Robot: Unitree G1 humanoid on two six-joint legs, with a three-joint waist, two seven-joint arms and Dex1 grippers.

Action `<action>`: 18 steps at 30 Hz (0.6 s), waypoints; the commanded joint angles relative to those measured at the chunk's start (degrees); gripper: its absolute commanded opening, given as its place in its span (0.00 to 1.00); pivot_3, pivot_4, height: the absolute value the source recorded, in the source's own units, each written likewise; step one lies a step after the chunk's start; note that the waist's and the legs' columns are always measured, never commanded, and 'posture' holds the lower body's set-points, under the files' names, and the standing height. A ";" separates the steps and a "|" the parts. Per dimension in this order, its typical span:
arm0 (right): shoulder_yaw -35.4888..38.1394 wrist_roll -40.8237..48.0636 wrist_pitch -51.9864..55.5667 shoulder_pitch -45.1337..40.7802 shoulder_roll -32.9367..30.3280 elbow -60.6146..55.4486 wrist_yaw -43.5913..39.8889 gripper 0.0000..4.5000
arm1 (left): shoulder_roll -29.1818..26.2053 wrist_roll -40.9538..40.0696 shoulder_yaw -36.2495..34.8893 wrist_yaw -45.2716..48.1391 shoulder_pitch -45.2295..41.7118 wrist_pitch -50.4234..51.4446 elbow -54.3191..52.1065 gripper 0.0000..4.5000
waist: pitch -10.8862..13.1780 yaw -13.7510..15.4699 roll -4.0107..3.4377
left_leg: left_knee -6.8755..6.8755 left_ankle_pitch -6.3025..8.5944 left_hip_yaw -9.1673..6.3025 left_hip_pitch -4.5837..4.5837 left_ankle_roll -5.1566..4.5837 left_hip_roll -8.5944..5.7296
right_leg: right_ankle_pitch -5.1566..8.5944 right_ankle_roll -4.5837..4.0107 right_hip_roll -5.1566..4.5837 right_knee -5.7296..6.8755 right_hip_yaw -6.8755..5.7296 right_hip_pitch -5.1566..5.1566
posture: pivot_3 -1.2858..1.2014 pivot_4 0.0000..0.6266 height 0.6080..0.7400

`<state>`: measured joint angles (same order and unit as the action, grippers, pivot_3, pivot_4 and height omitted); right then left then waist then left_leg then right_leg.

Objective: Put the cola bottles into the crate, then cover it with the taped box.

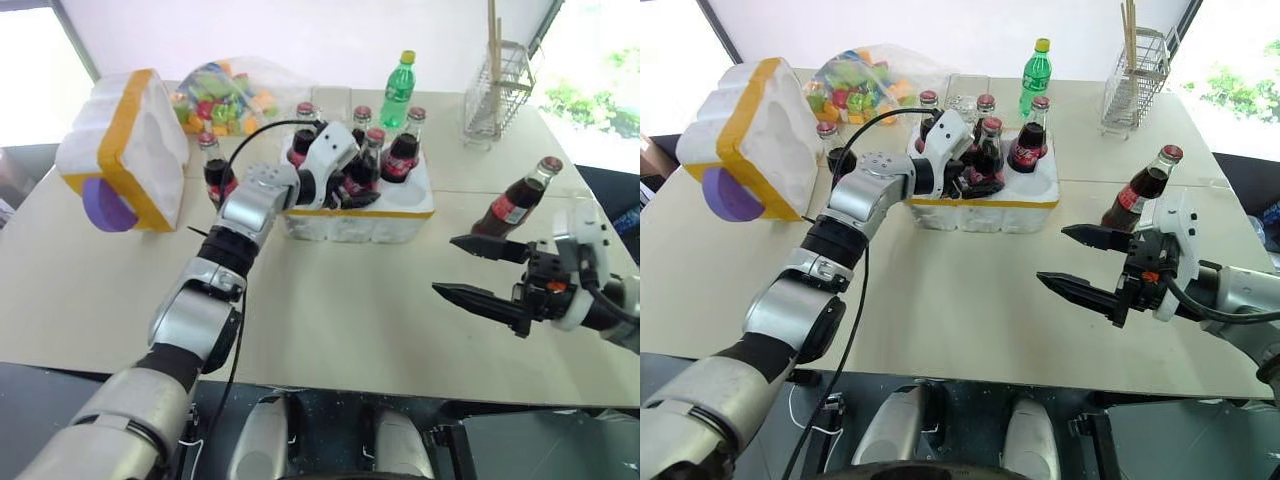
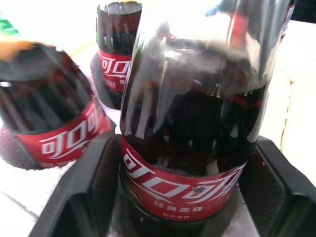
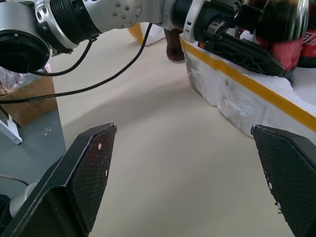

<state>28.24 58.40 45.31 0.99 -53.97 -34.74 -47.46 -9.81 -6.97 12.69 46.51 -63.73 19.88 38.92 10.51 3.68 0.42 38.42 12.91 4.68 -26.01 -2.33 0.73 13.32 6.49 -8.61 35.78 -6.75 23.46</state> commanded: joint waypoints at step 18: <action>-4.11 -4.94 -3.79 -7.32 -0.50 4.43 -0.36 1.00 | -23.28 -20.88 -24.94 -2.52 35.61 31.51 -63.73 0.99 | 0.02 -1.57 -0.08 | -0.19 0.04 0.10 0.38 -0.02 0.07 | 0.00 0.00 0.01 0.11 0.05 -0.15 | 0.52 0.24 0.97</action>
<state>22.94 54.03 42.83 -5.06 -53.82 -30.98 -47.72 -32.33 -25.99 -8.81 46.07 -29.13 49.43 -20.35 10.53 2.11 0.34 38.24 12.95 4.77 -25.62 -2.34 0.80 13.34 6.45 -8.60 35.86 -6.71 23.30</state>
